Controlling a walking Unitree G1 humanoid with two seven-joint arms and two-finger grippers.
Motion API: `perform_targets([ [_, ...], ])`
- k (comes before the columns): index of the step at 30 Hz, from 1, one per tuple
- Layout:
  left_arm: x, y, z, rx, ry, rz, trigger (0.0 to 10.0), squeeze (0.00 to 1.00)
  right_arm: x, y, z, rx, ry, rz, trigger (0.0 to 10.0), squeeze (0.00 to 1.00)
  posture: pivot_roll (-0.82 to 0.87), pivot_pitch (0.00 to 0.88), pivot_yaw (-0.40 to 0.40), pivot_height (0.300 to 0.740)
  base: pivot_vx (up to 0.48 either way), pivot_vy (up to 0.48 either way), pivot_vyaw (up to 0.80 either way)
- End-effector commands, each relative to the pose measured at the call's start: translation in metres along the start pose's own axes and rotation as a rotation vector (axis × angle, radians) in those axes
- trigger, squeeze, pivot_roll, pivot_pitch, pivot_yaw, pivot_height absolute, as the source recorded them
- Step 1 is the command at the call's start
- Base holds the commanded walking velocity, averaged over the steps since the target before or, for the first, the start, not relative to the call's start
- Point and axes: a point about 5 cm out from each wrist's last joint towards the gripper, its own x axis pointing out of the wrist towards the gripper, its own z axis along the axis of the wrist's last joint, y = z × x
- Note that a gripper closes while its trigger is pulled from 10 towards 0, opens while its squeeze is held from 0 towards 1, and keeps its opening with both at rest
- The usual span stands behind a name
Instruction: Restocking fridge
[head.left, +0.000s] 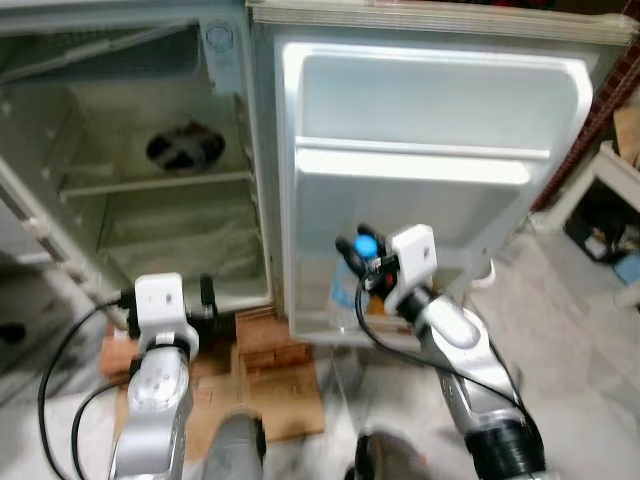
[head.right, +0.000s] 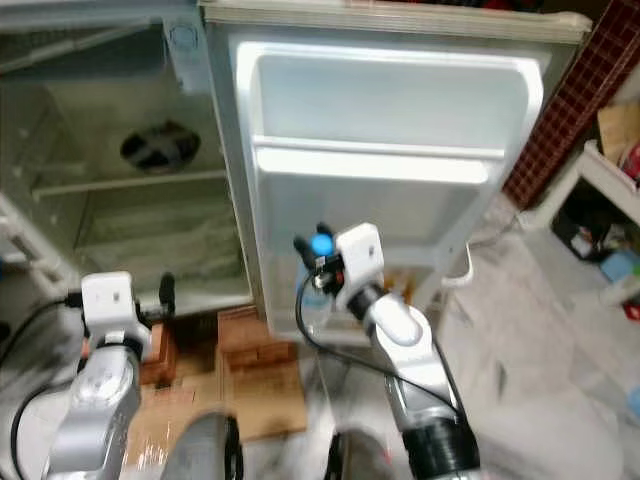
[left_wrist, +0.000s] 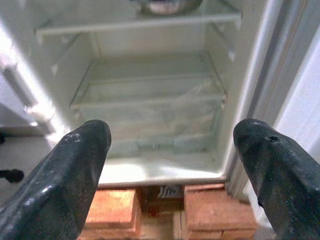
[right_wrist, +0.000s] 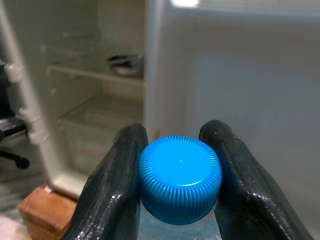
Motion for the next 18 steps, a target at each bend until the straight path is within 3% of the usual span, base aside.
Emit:
perform_targets([
  [1,0.0,0.0,0.0,0.007,0.007,0.002,10.0,0.0,0.002,0.002,0.008,-0.001,-0.036,0.016,10.0,0.0,0.03,0.067,-0.018,0.61,0.0,0.0,0.0],
  [8,0.001,0.0,0.003,0.011,-0.005,0.007,10.0,0.0,0.003,0.003,0.007,-0.028,-0.032,0.023,10.0,0.0,0.04,0.07,-0.024,0.61,0.0,0.0,0.0],
  [12,0.001,0.004,0.008,0.021,-0.021,0.034,10.0,0.0,0.006,0.006,0.003,-0.151,-0.011,0.015,10.0,0.0,0.05,0.08,-0.031,0.61,0.0,0.0,0.0],
  [14,0.002,0.005,0.009,0.021,-0.025,0.039,10.0,0.0,0.006,0.012,0.004,-0.138,-0.034,0.077,10.0,0.0,0.05,0.083,-0.03,0.61,0.0,0.0,0.0],
  [18,0.002,0.007,0.01,0.015,-0.03,0.046,10.0,0.0,0.007,0.012,0.008,-0.182,-0.069,0.075,10.0,0.0,0.05,0.087,-0.026,0.61,0.0,0.0,0.0],
])
